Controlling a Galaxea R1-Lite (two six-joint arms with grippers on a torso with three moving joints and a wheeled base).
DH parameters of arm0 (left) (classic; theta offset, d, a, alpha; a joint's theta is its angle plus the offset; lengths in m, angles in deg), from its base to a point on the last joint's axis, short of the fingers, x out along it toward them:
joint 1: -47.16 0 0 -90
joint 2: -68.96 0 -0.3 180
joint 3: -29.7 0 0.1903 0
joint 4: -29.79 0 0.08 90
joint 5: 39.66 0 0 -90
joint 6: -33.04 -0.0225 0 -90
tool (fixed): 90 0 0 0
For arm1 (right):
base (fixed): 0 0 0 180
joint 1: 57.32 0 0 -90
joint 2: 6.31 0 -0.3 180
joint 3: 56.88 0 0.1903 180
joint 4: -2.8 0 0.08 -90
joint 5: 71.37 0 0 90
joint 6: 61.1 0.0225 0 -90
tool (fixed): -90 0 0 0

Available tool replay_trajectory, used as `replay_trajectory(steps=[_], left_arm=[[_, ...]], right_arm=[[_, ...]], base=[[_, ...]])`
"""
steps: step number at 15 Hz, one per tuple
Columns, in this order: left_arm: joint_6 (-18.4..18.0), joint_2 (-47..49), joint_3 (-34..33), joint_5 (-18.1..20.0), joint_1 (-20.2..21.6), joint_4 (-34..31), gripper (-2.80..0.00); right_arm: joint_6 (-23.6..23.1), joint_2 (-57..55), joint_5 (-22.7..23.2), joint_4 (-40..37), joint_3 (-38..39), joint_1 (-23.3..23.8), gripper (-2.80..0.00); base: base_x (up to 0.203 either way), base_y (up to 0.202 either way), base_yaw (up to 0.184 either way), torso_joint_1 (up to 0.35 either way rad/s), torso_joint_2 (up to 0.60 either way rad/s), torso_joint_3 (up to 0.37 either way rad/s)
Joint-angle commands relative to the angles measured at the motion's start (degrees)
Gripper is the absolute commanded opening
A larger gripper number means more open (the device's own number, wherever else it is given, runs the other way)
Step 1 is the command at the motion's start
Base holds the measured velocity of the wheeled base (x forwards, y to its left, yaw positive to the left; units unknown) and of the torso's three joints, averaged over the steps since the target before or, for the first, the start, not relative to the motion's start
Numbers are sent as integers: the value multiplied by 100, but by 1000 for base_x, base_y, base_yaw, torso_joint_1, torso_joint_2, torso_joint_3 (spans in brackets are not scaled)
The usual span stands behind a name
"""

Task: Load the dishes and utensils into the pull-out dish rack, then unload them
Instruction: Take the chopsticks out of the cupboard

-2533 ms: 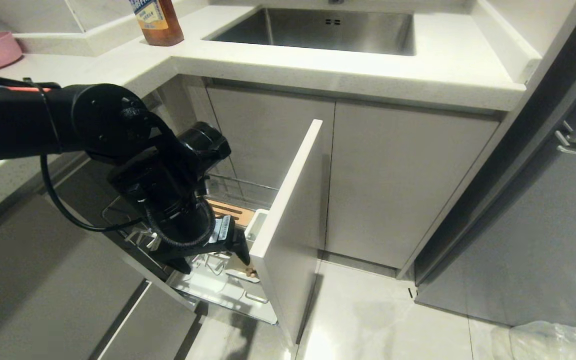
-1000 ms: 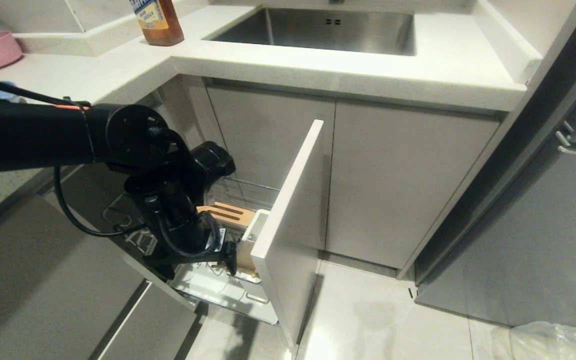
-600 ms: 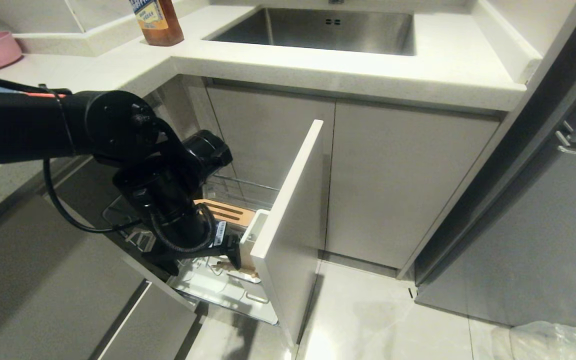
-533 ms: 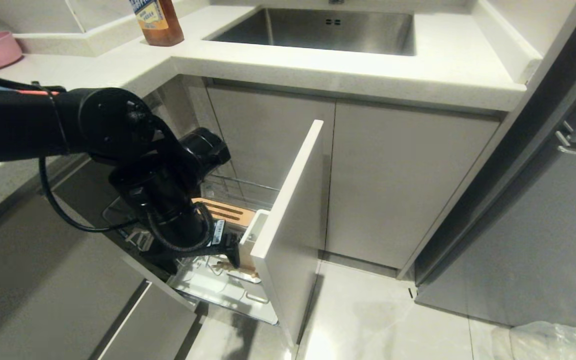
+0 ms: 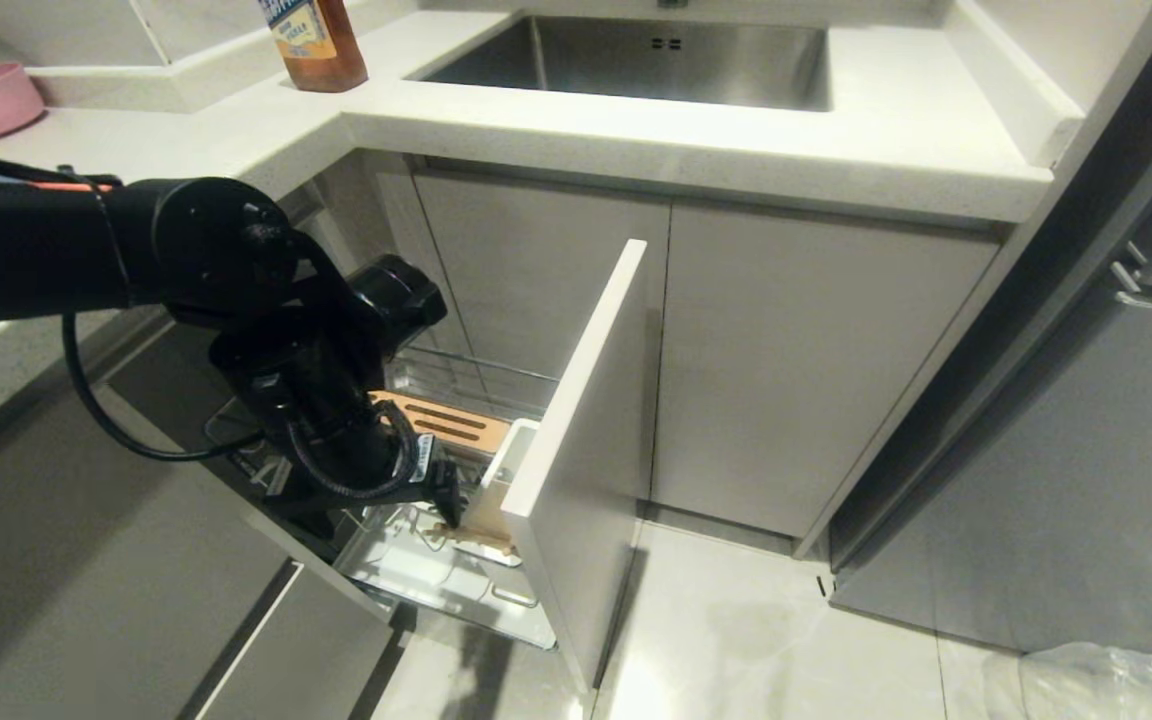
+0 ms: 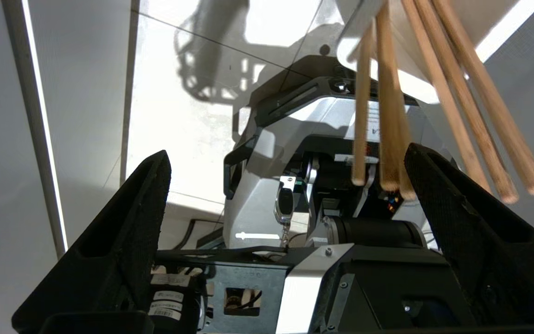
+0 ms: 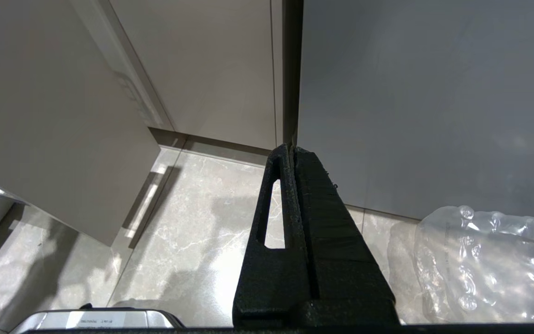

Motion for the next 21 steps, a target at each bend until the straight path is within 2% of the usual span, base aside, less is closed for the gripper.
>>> replay_trajectory(steps=[1, 12, 17, 19, 21], left_arm=[[8, 76, 3, -4, 18, -45, 0], [8, 367, -39, 36, -108, -80, 0], [-37, 538, -8, 255, -96, -117, 0], [-62, 743, 182, 337, -88, -505, 0], [-407, 889, 377, 692, -46, -975, 0]], right_arm=[[0, -5, 1, 0, 0, 0, -280], [0, -5, 1, 0, 0, 0, -280], [0, -5, 1, 0, 0, 0, -280], [0, -5, 1, 0, 0, 0, -280], [0, -5, 1, 0, 0, 0, -280]], base=[[0, 0, 0, 0, 0, 0], [0, 0, 0, 0, 0, 0], [0, 0, 0, 0, 0, 0], [0, 0, 0, 0, 0, 0], [0, 0, 0, 0, 0, 0]])
